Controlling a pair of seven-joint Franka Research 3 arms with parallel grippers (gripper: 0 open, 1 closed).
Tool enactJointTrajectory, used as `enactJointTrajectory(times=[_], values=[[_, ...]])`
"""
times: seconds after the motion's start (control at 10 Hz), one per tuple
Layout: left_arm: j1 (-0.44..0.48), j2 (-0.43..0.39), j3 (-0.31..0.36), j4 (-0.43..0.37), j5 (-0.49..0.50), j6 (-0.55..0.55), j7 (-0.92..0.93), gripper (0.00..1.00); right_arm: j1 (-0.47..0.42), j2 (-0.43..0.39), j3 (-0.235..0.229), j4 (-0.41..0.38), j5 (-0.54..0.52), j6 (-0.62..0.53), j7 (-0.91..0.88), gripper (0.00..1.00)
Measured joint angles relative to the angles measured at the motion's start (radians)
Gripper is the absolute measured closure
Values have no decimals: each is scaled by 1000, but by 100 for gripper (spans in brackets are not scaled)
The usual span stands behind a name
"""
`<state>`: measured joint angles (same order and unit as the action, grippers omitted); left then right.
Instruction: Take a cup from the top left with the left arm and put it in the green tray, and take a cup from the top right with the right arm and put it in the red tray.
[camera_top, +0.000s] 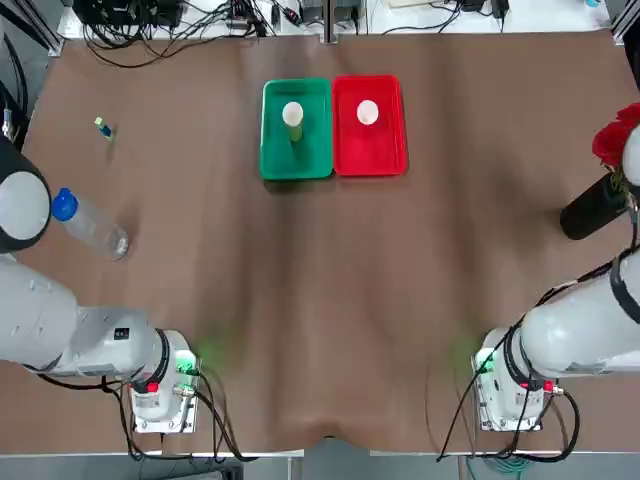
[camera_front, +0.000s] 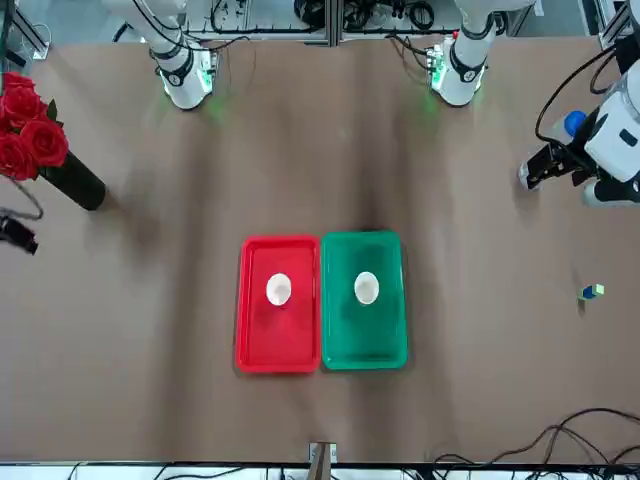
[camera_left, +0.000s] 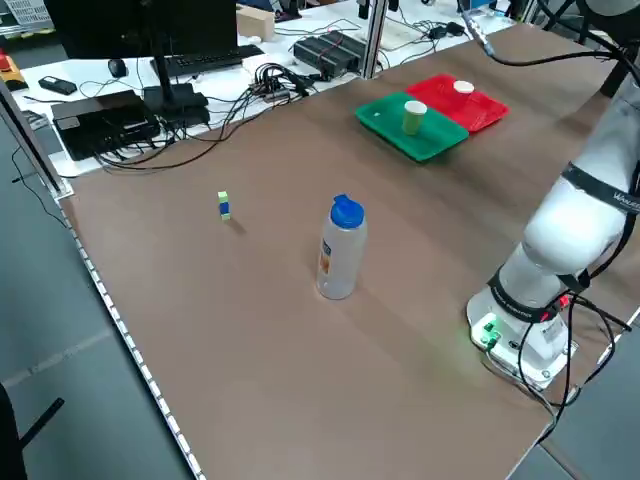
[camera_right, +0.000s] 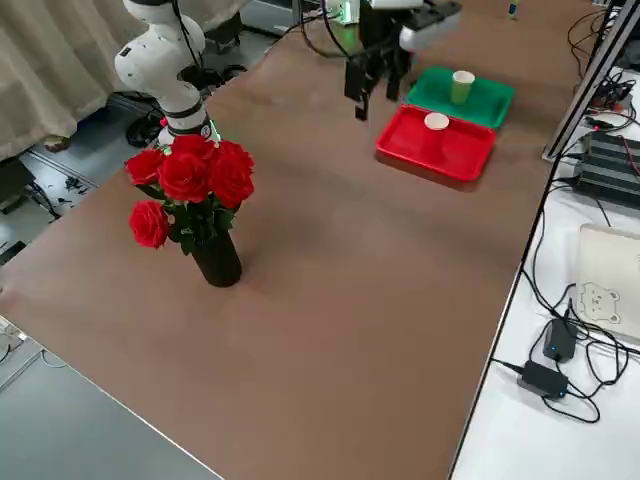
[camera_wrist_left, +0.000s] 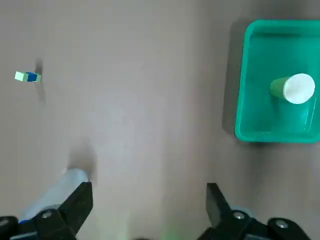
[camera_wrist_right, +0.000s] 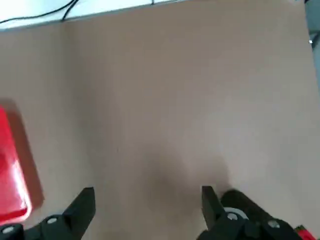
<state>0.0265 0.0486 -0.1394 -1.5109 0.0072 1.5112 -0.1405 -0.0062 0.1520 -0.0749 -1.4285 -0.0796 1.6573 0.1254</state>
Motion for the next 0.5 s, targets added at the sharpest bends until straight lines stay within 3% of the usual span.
enactJointTrajectory(times=[0.2, 0.5], values=[[0, 0, 0, 0, 0, 0, 0, 0, 5, -60, 38, -36, 48, -16, 36, 5], [0, 0, 0, 0, 0, 0, 0, 0, 5, -84, 66, -38, 59, -17, 101, 5]])
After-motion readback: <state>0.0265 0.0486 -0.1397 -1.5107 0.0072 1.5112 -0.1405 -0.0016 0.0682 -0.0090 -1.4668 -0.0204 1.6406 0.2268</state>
